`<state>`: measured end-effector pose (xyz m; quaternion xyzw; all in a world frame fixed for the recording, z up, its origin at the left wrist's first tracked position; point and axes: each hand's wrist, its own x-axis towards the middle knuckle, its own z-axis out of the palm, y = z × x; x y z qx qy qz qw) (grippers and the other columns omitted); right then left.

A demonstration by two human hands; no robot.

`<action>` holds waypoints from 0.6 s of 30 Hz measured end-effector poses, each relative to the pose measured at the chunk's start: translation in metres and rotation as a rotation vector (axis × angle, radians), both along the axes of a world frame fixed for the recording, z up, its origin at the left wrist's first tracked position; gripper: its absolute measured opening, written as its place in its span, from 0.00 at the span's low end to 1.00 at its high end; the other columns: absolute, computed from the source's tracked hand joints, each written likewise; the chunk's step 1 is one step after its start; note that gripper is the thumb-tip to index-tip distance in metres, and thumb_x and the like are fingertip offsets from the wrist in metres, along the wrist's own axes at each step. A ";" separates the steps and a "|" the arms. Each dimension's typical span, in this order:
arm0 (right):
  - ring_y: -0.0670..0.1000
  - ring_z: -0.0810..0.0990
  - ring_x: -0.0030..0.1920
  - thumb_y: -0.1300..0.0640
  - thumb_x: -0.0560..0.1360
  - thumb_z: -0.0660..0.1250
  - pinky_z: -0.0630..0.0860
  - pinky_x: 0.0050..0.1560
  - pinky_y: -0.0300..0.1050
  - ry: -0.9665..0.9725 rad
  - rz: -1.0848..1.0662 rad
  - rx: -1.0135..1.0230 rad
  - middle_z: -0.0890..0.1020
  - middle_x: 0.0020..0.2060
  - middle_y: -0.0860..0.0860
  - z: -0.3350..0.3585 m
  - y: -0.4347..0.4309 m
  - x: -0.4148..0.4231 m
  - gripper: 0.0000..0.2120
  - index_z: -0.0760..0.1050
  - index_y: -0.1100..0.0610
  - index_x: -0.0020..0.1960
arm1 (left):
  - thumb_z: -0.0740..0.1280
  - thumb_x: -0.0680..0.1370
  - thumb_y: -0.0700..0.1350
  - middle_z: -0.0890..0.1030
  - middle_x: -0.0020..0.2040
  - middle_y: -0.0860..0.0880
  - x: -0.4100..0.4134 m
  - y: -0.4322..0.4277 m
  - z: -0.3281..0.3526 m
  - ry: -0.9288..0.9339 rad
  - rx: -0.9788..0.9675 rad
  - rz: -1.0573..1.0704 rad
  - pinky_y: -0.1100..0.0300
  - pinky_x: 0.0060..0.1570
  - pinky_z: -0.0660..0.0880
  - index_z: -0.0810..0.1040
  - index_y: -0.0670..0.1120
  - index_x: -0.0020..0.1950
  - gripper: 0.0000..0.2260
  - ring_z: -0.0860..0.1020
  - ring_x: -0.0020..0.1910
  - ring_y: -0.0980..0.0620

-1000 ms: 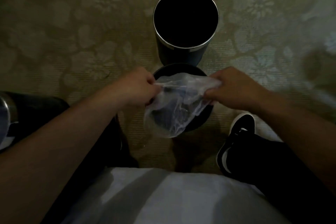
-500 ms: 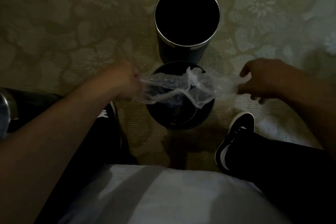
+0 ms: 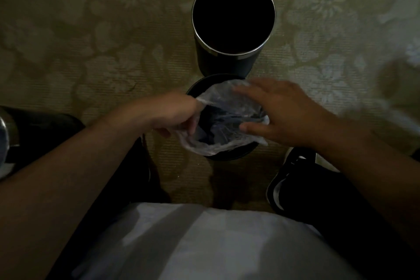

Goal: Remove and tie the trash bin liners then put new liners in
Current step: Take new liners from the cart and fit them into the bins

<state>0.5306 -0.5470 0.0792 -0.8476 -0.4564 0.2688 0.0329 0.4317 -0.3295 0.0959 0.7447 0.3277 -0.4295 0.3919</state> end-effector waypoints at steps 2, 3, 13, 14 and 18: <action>0.60 0.76 0.64 0.48 0.76 0.68 0.74 0.58 0.57 -0.204 -0.233 0.046 0.74 0.68 0.57 0.000 0.002 0.002 0.26 0.70 0.50 0.72 | 0.64 0.75 0.42 0.84 0.47 0.44 0.000 0.001 0.001 -0.011 -0.024 -0.103 0.52 0.44 0.77 0.82 0.47 0.27 0.17 0.80 0.46 0.44; 0.60 0.78 0.58 0.52 0.76 0.69 0.75 0.53 0.54 -0.268 -0.394 0.110 0.76 0.63 0.57 0.007 0.005 0.007 0.21 0.72 0.52 0.68 | 0.64 0.77 0.42 0.84 0.48 0.45 0.000 0.000 0.003 -0.018 -0.035 -0.129 0.53 0.43 0.76 0.83 0.47 0.30 0.17 0.80 0.46 0.45; 0.45 0.80 0.51 0.44 0.80 0.65 0.74 0.53 0.43 0.278 0.055 -0.070 0.83 0.58 0.48 0.024 0.017 -0.004 0.17 0.78 0.48 0.66 | 0.62 0.78 0.46 0.87 0.49 0.49 0.000 -0.003 0.008 -0.065 -0.234 0.051 0.53 0.51 0.79 0.85 0.48 0.33 0.17 0.83 0.53 0.47; 0.48 0.79 0.57 0.40 0.79 0.65 0.74 0.56 0.43 0.299 0.099 -0.153 0.81 0.63 0.48 0.013 0.013 -0.007 0.23 0.74 0.46 0.71 | 0.64 0.77 0.45 0.87 0.48 0.49 0.001 -0.002 0.009 -0.069 -0.240 0.082 0.52 0.53 0.79 0.85 0.46 0.35 0.14 0.83 0.53 0.47; 0.51 0.74 0.67 0.24 0.71 0.61 0.69 0.69 0.49 0.302 0.200 -0.376 0.75 0.69 0.46 -0.017 0.001 -0.015 0.37 0.67 0.39 0.75 | 0.65 0.76 0.45 0.85 0.46 0.48 0.000 0.007 0.002 -0.046 -0.131 0.220 0.51 0.50 0.80 0.86 0.45 0.38 0.12 0.85 0.47 0.44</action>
